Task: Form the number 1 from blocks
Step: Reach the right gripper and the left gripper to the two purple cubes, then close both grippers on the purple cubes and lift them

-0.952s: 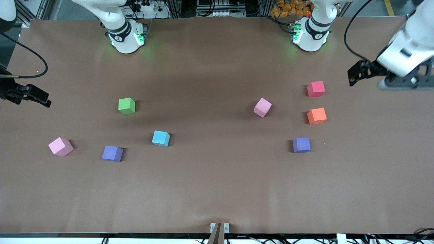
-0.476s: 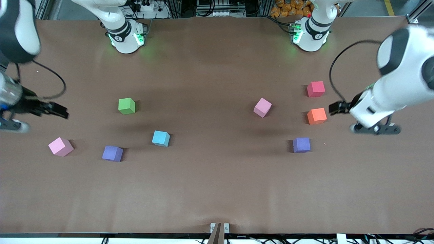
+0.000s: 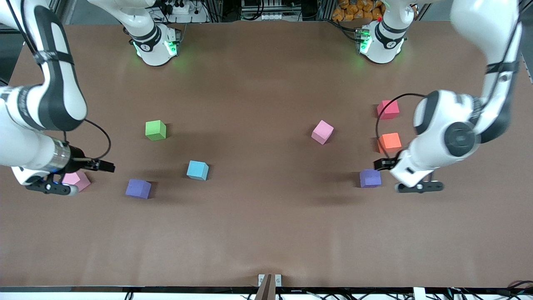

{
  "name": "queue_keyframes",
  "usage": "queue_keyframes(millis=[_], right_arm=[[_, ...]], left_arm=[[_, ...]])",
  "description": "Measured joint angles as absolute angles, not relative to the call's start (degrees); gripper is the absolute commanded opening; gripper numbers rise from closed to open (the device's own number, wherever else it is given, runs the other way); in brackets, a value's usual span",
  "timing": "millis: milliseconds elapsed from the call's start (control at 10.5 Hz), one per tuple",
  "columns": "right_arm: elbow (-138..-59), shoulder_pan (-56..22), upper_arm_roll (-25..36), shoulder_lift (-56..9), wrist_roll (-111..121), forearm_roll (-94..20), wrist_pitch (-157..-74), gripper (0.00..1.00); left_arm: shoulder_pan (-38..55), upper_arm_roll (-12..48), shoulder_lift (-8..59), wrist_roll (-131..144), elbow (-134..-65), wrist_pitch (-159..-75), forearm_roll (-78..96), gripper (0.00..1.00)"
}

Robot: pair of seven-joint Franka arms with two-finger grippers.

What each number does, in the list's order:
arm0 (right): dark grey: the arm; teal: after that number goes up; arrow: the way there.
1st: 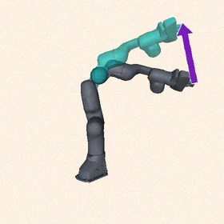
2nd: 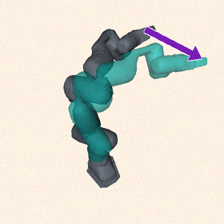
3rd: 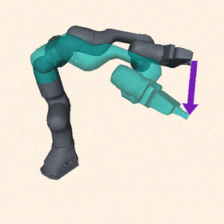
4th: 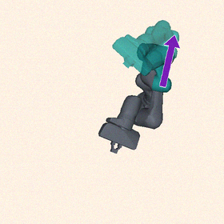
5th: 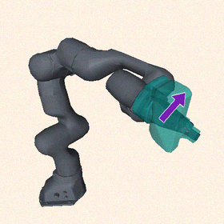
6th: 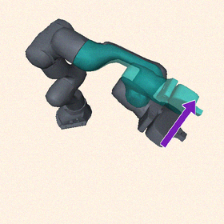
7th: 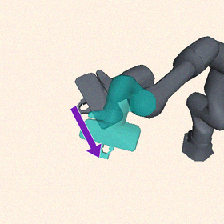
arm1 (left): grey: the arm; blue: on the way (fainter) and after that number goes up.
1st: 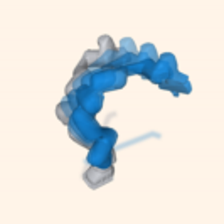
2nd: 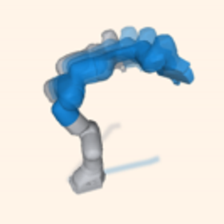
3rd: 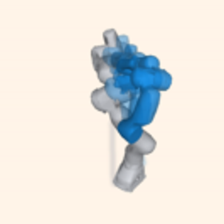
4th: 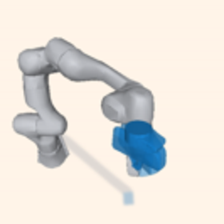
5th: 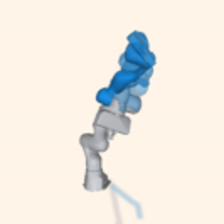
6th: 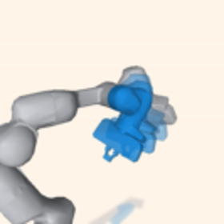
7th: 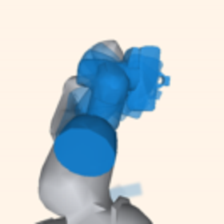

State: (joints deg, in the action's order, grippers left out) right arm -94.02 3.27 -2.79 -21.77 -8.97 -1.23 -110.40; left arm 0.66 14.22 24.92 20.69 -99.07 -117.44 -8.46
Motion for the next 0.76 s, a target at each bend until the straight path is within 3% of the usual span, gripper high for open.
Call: queue_keyframes(millis=[762], right_arm=[[-94.0, 1.0, -2.7, -33.3, -14.1, -1.3, -119.9, 1.0]], left_arm=[[1.0, 13.8, 30.9, 22.4, -101.1, -124.7, -10.5, 1.0]])
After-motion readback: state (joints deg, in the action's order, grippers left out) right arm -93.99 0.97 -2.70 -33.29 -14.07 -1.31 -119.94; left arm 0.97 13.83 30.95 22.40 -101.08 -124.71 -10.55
